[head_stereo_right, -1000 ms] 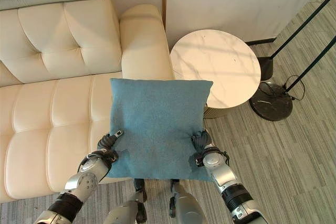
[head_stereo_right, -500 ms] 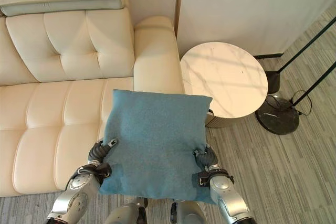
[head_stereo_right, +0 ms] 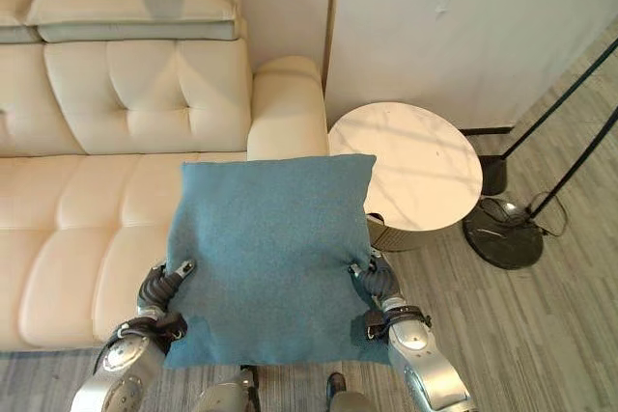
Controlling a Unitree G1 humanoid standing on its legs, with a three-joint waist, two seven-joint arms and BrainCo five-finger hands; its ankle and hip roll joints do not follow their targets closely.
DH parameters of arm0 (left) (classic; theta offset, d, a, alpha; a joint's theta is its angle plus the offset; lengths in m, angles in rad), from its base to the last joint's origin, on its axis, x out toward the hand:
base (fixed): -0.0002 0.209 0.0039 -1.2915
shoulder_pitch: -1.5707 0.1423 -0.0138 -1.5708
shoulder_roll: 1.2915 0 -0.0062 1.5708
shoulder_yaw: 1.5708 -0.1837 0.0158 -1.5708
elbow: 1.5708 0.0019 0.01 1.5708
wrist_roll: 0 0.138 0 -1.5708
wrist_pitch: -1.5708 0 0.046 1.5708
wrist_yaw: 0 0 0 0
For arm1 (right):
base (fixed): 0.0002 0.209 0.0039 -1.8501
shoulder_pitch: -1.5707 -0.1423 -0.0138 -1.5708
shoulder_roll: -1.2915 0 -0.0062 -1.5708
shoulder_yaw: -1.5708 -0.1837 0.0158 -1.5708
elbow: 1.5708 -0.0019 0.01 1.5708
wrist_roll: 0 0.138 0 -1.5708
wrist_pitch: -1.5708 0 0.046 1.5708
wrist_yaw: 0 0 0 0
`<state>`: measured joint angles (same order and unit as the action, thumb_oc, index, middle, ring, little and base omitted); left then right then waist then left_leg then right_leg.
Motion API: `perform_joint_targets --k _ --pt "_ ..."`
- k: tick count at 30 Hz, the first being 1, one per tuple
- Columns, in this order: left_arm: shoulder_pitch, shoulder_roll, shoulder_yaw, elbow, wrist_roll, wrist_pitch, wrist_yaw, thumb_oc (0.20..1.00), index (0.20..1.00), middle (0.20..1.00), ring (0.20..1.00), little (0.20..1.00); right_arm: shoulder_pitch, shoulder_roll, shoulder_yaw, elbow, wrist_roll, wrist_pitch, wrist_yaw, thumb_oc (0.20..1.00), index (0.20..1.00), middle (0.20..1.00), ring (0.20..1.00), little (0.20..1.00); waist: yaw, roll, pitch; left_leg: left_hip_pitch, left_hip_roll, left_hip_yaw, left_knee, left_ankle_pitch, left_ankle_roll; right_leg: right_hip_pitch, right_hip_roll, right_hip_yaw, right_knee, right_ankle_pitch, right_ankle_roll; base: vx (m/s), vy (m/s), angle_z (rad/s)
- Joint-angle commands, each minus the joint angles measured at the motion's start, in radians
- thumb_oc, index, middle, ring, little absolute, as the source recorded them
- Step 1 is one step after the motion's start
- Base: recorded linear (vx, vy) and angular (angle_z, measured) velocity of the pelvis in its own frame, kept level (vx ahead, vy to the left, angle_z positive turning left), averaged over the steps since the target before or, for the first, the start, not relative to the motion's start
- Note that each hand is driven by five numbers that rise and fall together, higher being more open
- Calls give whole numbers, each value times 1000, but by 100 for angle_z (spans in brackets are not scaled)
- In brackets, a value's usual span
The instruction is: Pick up all the scattered cushions and arrange them neatly on the sofa.
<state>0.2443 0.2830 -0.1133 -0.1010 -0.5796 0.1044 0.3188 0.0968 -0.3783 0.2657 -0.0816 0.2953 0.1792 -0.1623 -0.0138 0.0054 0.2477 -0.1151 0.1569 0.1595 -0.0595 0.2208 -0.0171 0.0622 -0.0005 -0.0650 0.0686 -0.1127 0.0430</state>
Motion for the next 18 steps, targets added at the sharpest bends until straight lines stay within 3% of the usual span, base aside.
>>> perform_joint_targets --k 1,3,4,6,10,12,14,16,17,18 --pt "-53 14 -30 -122 -56 -62 -39 200 200 200 200 200 -52 61 21 -125 47 -122 39 200 200 200 200 200 -6 -63 -54 -85 -88 -29 -28 -58 -67 46 55 14 -33 -84 -26 -402 -294 46" --pt "-50 1 -37 -120 -64 -64 -36 200 200 200 200 200 -49 52 22 -131 58 -125 37 200 200 200 200 200 -7 -57 -28 -83 -85 -22 -28 -73 -72 44 57 -33 -28 -78 -28 -377 -203 58" --pt "-55 -6 -43 -119 -60 -70 -36 200 200 200 200 200 -59 39 20 -126 54 -126 31 200 200 200 200 200 -7 -58 -14 -56 -84 37 -28 -76 -60 38 42 -85 -38 -59 -30 -376 -173 55" --pt "-47 -5 -40 -124 -55 -71 -43 200 200 200 200 200 -61 34 23 -125 56 -123 34 200 200 200 200 200 -2 -65 -14 -21 -90 45 -11 -79 -49 47 33 -100 -55 -46 -28 -230 -116 52" --pt "-26 -10 -31 -155 -54 -78 -49 200 200 200 200 200 -61 21 38 -135 61 -120 44 200 200 200 200 200 3 -89 -23 -11 -98 54 236 -220 -20 50 1 -145 -94 -26 -26 -194 -63 27" --pt "-24 -11 -38 -160 -62 -78 -51 200 200 200 200 200 -53 25 34 -139 75 -122 39 200 200 200 200 200 -1 -81 -35 50 -90 74 246 -275 -25 50 -6 -183 -108 -32 -19 -90 33 25" --pt "-21 -9 -41 -158 -60 -75 -53 200 200 200 200 200 -47 25 31 -142 80 -123 40 200 200 200 200 200 -6 -75 -40 77 -84 91 216 -279 -27 45 -8 -203 -111 -32 -16 -55 69 67" --pt "-25 -6 -54 -154 -58 -65 -62 200 200 200 200 200 -37 24 18 -147 85 -127 31 200 200 200 200 200 -20 -61 -45 113 -60 154 150 -256 -41 30 -20 -264 -117 -24 -9 -128 154 94" --pt "-29 0 -60 -148 -57 -59 -67 200 200 200 200 200 -23 26 7 -149 81 -127 22 200 200 200 200 200 -29 -43 -47 135 -51 190 47 -224 -57 16 -29 -323 -126 -14 -1 -114 154 65" --pt "-29 0 -61 -148 -57 -59 -67 200 200 200 200 200 -23 26 7 -149 80 -128 22 200 200 200 200 200 -31 -43 -47 139 -53 188 38 -218 -56 16 -29 -325 -127 -14 -1 -129 255 92"
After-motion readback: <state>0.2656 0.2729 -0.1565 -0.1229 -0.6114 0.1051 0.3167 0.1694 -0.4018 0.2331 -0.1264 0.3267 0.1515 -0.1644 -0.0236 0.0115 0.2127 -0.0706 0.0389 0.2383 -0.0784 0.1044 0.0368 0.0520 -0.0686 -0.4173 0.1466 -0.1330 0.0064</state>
